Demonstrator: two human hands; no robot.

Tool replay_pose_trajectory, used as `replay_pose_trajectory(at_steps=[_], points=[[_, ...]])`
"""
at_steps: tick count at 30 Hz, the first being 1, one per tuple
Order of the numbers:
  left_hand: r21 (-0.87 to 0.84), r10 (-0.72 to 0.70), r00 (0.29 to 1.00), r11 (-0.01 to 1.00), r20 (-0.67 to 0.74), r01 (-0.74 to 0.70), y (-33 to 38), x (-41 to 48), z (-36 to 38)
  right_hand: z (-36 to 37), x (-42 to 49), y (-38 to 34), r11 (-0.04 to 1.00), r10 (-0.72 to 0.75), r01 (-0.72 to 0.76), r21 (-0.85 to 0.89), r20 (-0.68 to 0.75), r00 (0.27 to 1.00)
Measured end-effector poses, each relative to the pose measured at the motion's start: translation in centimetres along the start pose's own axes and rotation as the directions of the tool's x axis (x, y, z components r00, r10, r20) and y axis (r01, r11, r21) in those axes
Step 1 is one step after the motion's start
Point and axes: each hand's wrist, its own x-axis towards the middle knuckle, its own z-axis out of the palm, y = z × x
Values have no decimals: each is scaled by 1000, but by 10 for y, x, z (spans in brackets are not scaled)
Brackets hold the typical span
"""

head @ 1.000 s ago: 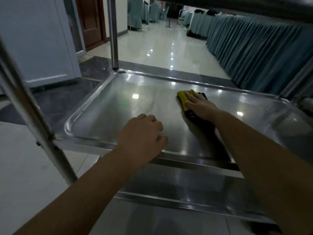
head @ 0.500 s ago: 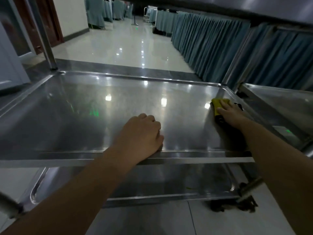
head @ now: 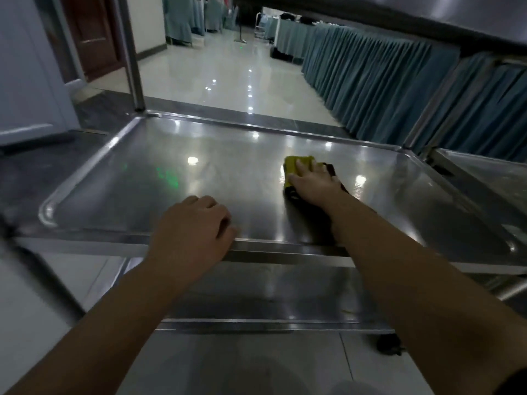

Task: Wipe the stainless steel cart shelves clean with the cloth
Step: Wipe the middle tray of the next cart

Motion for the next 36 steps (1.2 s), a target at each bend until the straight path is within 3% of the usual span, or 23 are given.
replay_pose_trajectory(at_steps=[4,8,11,14,19,24,29,31,34,36], points=[[-3,-102,994,995,-35,102,-40,-36,-22,21,-10,-112,972,-233,233,16,72,970],[44,-159,985,986,-67,163,-61,-62,-34,40,-38,-186,869,-493,494,31,154,857],[13,-157,985,987,-73,159,-63,-71,-39,44,-55,-188,796,-598,605,26,191,779],[-19,-133,987,991,-87,132,-52,-72,-40,41,-63,-157,780,-619,626,25,186,763],[-18,-78,993,997,-88,77,-10,-53,-26,19,-61,-61,878,-477,479,24,131,869],[13,68,997,998,-20,-68,40,-31,-6,-8,-56,62,978,-206,204,45,64,976],[7,147,989,989,32,-148,83,-18,10,-37,-58,174,993,93,-95,67,39,995],[14,167,985,986,42,-168,93,-16,14,-46,-64,214,983,180,-178,-55,44,983],[37,176,984,983,25,-177,95,-17,16,-58,-79,255,921,209,-156,-356,114,971],[38,162,987,986,5,-162,92,-20,16,-58,-88,266,890,229,-175,-421,80,970]])
